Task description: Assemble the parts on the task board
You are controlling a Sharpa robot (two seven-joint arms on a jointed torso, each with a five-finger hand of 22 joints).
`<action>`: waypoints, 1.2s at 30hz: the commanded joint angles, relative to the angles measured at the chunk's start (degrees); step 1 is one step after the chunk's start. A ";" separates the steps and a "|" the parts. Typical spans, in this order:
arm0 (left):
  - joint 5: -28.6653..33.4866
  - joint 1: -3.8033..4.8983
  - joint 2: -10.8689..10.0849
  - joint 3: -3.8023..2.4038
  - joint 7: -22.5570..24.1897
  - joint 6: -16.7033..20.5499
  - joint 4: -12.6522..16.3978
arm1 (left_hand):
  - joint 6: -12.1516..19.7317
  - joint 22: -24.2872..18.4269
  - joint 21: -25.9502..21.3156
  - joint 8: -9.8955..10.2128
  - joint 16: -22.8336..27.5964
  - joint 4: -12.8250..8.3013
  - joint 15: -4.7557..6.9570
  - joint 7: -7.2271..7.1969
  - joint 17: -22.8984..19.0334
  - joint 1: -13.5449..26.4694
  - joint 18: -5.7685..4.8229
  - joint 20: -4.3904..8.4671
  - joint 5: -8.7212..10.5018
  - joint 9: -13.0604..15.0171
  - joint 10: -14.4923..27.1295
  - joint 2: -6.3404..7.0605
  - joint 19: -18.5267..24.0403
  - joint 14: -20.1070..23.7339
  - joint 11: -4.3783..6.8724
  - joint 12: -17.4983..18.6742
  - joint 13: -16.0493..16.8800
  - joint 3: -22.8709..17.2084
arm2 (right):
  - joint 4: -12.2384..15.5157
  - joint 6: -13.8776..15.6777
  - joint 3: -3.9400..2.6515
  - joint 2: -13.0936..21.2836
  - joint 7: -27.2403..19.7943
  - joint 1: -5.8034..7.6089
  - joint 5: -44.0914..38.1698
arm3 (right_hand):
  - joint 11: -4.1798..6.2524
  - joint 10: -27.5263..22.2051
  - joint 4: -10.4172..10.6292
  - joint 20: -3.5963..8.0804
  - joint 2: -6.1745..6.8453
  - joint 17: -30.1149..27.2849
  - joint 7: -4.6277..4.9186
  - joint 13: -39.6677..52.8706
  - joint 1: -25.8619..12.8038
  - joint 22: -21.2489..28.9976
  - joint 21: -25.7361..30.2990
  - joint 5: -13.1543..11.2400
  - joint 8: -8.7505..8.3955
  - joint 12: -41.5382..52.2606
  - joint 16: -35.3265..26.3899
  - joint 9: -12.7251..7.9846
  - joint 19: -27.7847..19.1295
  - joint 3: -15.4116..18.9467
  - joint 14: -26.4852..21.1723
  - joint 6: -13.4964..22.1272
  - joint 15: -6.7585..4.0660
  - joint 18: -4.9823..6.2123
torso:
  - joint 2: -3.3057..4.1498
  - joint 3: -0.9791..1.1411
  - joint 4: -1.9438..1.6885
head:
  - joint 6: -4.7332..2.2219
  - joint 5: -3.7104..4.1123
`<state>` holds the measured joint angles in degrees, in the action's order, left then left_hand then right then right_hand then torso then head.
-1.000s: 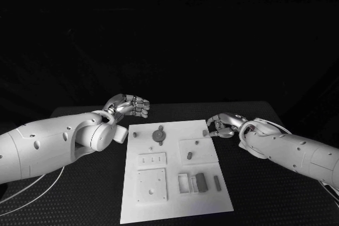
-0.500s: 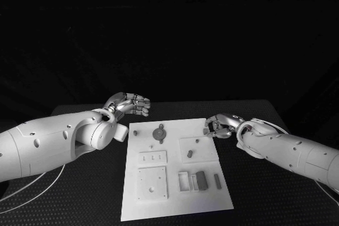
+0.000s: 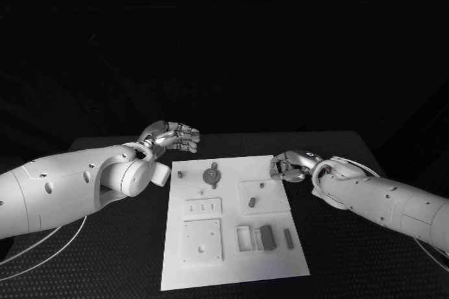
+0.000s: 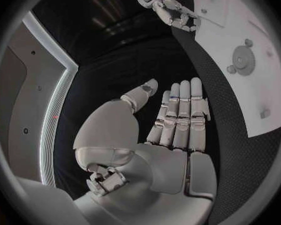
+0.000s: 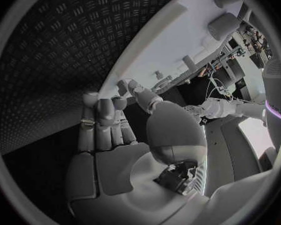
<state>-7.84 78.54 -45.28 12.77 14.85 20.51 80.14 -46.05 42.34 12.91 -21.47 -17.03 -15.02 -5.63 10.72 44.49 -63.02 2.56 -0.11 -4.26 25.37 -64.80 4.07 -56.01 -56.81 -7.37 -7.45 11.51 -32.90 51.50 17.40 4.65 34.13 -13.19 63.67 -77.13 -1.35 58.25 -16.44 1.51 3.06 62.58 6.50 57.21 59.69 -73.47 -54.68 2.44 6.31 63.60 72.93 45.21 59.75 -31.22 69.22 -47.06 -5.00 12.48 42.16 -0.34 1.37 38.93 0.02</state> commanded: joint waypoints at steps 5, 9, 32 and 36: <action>0.22 0.05 -0.01 -0.06 0.57 -0.60 0.29 | 0.22 0.10 -0.40 0.07 0.32 0.22 -0.10 0.26 0.10 0.18 0.90 0.11 0.38 -0.06 0.05 0.49 -0.25 -0.45 -0.28 0.33 0.06 0.20 | -0.15 -1.52 0.10 -0.26 -0.68 -0.15 -0.57 | 0.27 -1.14 0.04 -0.20 -1.67 -0.08 0.95 -0.09 -0.08 -0.01 0.19 0.19 -0.17 -0.31 0.15 -0.07 -0.14 0.27 -0.40 -7.97 0.01 1.80 | -0.04 0.02 0.05 | 0.16 -0.12; 0.22 0.05 0.01 -0.06 0.51 -0.51 0.33 | 0.25 0.11 -0.41 0.09 0.34 0.23 -0.10 0.27 0.11 0.17 0.90 0.11 0.39 -0.06 0.08 0.51 -0.26 -0.46 -0.30 0.36 0.07 0.20 | -0.21 -1.59 0.13 -0.31 -0.73 -0.26 -0.57 | 0.39 -1.12 -0.05 -0.20 -2.04 -0.07 0.81 -0.06 -0.09 -0.08 0.10 0.19 -0.05 -0.22 0.33 -0.06 -0.13 0.29 -0.38 -8.43 -0.09 1.85 | -0.04 0.02 0.02 | 0.32 0.05; 0.22 0.06 -0.08 -0.06 0.39 -0.39 0.44 | 0.66 0.17 -0.51 0.30 0.49 0.31 -0.09 0.46 0.26 0.14 0.90 0.12 0.38 -0.12 0.44 0.58 -0.31 -0.52 -0.48 0.70 0.06 0.18 | -0.54 -1.82 0.29 -0.75 -0.67 -0.41 -0.64 | 0.81 -1.16 -0.15 -0.24 -2.91 0.00 0.34 0.13 0.03 -0.38 -0.24 0.19 0.32 0.16 0.97 -0.03 -0.14 0.36 -0.47 -9.90 -0.48 2.01 | -0.05 0.09 0.09 | 0.53 -0.04; 0.22 0.06 -0.11 -0.07 0.40 -0.36 0.50 | 0.67 0.18 -0.51 0.30 0.50 0.31 -0.09 0.46 0.27 0.13 0.90 0.12 0.38 -0.12 0.45 0.57 -0.32 -0.53 -0.49 0.72 0.07 0.17 | -0.49 -1.68 0.31 -0.75 -0.64 -0.43 -0.64 | 1.16 -1.15 -0.14 -0.29 -3.06 0.00 -0.02 0.22 0.05 -0.52 -0.41 0.19 0.76 0.35 1.28 0.17 -0.14 0.47 -0.53 -11.00 -0.78 2.08 | -0.03 0.07 0.08 | 0.62 -0.02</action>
<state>-7.84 78.55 -45.42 12.76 14.78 20.53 80.47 -45.63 42.45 12.69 -21.47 -16.80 -15.02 -5.78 11.14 44.68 -63.02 3.04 -0.11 -4.26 25.32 -64.59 4.07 -56.01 -56.96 -7.58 -6.99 11.49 -32.90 50.94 16.69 4.87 33.43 -13.31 63.39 -77.14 -1.34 58.25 -16.59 1.41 0.44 62.58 6.50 57.36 59.74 -73.90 -54.74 2.44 6.71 63.59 73.87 45.28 59.65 -31.07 68.78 -47.06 -5.44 12.52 42.12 -0.25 1.45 39.47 -0.02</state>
